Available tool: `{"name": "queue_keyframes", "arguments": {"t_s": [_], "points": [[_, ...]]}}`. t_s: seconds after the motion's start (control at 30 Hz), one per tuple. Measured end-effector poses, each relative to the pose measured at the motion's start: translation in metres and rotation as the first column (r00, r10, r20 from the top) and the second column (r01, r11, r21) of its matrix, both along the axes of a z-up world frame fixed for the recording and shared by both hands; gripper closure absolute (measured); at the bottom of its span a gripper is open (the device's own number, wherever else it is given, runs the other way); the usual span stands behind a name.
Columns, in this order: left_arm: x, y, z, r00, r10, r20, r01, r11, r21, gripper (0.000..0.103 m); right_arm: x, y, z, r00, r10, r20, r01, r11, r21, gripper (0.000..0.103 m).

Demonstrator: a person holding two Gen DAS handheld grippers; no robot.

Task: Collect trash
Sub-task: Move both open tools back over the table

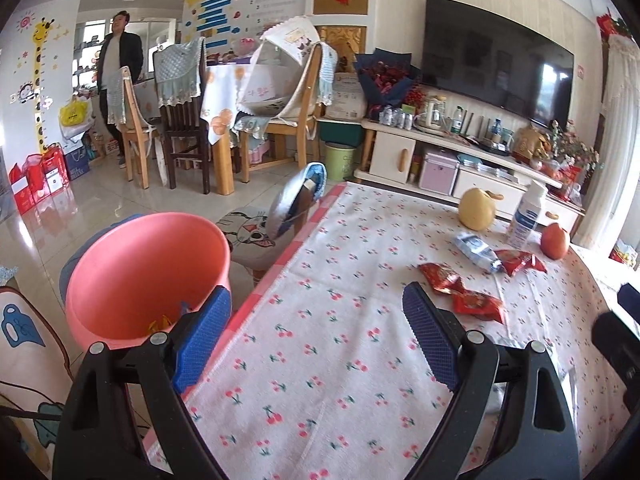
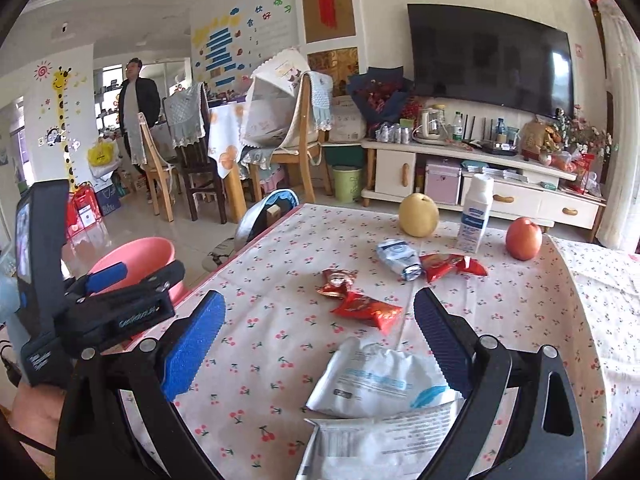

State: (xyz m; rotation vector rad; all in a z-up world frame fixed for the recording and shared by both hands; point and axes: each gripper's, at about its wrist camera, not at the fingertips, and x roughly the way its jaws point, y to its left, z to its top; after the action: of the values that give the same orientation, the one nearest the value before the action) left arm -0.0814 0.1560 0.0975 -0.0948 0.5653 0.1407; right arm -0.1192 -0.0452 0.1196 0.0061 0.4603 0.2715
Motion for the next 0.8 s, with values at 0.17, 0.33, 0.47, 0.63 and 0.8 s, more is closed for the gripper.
{"name": "queue_keyframes", "arguments": {"t_s": [0.17, 0.33, 0.47, 0.63, 0.8], "points": [[-0.017, -0.03, 0.005, 0.997, -0.078, 0.002, 0.078, 0.996, 0.047, 0.015, -0.001, -0.017, 0.0, 1.0, -0.025, 0.008, 0.025, 1.0, 0.002, 0.009], [-0.028, -0.05, 0.01, 0.992, -0.13, -0.002, 0.13, 0.989, 0.069, 0.015, -0.005, -0.029, 0.0, 0.999, -0.049, 0.018, 0.049, 0.999, -0.007, 0.009], [-0.034, -0.06, 0.016, 0.988, -0.156, 0.003, 0.155, 0.986, 0.067, 0.015, -0.008, -0.039, 0.002, 0.998, -0.06, 0.024, 0.06, 0.998, 0.004, 0.009], [-0.04, -0.073, 0.018, 0.981, -0.192, -0.001, 0.191, 0.979, 0.069, 0.015, -0.012, -0.051, 0.006, 0.996, -0.081, 0.038, 0.081, 0.997, 0.014, 0.009], [-0.042, -0.091, 0.013, 0.974, -0.225, -0.02, 0.226, 0.97, 0.086, 0.015, -0.012, -0.065, 0.009, 0.994, -0.105, 0.036, 0.104, 0.994, 0.032, 0.009]]}}
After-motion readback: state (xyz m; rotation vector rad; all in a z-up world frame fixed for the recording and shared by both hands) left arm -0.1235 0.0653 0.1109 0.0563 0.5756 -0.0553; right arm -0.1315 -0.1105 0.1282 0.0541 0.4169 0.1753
